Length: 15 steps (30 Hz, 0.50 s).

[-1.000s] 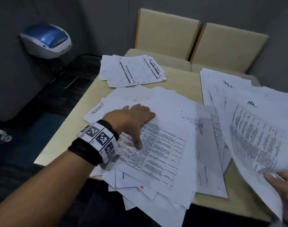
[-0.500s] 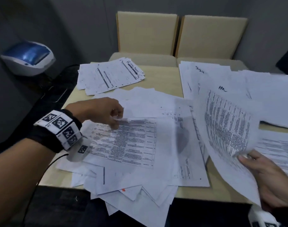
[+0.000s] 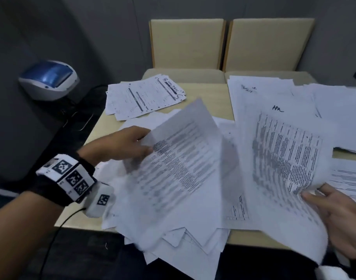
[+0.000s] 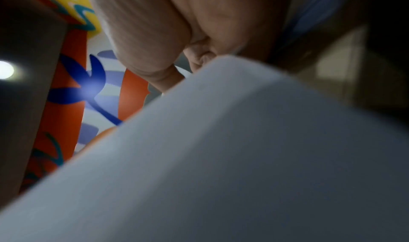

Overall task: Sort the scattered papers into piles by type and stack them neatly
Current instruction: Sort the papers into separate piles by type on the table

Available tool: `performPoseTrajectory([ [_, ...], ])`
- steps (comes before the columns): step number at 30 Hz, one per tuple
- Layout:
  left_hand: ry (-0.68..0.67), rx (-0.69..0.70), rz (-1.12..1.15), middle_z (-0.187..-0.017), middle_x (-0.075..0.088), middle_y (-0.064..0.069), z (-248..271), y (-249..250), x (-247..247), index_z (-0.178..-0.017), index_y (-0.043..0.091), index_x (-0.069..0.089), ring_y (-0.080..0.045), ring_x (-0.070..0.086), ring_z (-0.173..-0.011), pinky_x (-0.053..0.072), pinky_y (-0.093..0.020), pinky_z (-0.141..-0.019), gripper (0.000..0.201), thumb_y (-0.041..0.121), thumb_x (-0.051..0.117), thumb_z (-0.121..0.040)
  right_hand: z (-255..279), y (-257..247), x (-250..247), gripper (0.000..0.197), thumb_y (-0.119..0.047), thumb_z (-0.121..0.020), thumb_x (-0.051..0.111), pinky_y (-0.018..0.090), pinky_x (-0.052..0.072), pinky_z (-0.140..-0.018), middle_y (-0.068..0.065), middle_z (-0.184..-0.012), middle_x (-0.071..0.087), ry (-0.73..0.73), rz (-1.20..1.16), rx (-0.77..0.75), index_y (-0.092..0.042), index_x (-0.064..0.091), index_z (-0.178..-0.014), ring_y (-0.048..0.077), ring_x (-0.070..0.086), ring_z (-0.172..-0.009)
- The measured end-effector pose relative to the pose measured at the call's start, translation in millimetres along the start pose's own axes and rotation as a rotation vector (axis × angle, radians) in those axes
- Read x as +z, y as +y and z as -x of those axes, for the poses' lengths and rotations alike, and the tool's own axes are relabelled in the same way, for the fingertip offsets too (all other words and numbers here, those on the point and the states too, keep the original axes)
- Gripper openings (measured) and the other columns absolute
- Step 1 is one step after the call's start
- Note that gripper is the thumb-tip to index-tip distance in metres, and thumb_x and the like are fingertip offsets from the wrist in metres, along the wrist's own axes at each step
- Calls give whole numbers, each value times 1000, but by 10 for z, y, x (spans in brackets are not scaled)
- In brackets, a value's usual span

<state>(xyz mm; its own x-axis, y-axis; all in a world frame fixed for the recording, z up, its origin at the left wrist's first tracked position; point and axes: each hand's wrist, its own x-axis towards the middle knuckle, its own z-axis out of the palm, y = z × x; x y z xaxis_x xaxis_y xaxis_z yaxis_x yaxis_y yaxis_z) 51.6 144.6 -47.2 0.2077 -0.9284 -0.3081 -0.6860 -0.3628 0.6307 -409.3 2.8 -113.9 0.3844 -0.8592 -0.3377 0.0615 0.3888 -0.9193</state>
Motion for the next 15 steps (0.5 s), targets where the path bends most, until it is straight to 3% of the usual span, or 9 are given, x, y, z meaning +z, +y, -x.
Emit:
performPoseTrajectory([
  [3,37,-18,178,-93,76,3,85,171,252,-112,18,66,-16,74,-77,60,-39,-71,13,20,61,-100,23,80,96,32,6,-95,55,61,54,-90,18,-119,76,5,55,-26,-6,71,-119,39,75,-105],
  [5,24,-39,206,-105,76,2,113,276,491,-118,19,63,-16,75,-89,62,-40,-80,18,17,57,-101,2,156,142,25,0,-93,61,67,51,-90,18,-116,77,38,120,-38,-7,71,-115,41,75,-103],
  [7,48,-41,222,-116,72,2,157,384,727,-124,23,59,-18,72,-101,61,-45,-90,23,20,54,-102,-24,231,198,23,-9,-84,71,63,55,-86,14,-107,80,73,193,-77,-13,74,-107,33,78,-95],
  [10,92,-55,368,-131,65,2,280,568,1014,-135,29,49,-22,66,-115,55,-50,-101,30,27,47,-105,-50,306,242,30,-20,-71,75,33,63,-73,9,-96,81,92,269,-108,-15,73,-101,19,78,-77],
  [11,106,-65,421,-132,64,-1,330,649,1088,-135,29,46,-26,66,-116,55,-51,-100,29,29,45,-106,-45,315,269,34,-24,-69,77,29,62,-69,9,-96,81,86,294,-117,-16,73,-102,18,78,-76],
  [12,120,-75,480,-130,65,-4,373,739,1157,-134,27,45,-28,67,-115,55,-52,-100,27,32,43,-108,-48,337,265,39,-29,-67,82,30,63,-70,9,-98,81,103,325,-133,-19,73,-103,17,78,-78],
  [15,161,-92,589,-130,64,-1,421,895,1333,-138,24,40,-21,66,-114,54,-43,-102,41,47,51,-106,-76,386,219,51,-39,-60,90,55,58,-81,3,-101,81,83,344,-157,-25,74,-106,26,78,-91],
])
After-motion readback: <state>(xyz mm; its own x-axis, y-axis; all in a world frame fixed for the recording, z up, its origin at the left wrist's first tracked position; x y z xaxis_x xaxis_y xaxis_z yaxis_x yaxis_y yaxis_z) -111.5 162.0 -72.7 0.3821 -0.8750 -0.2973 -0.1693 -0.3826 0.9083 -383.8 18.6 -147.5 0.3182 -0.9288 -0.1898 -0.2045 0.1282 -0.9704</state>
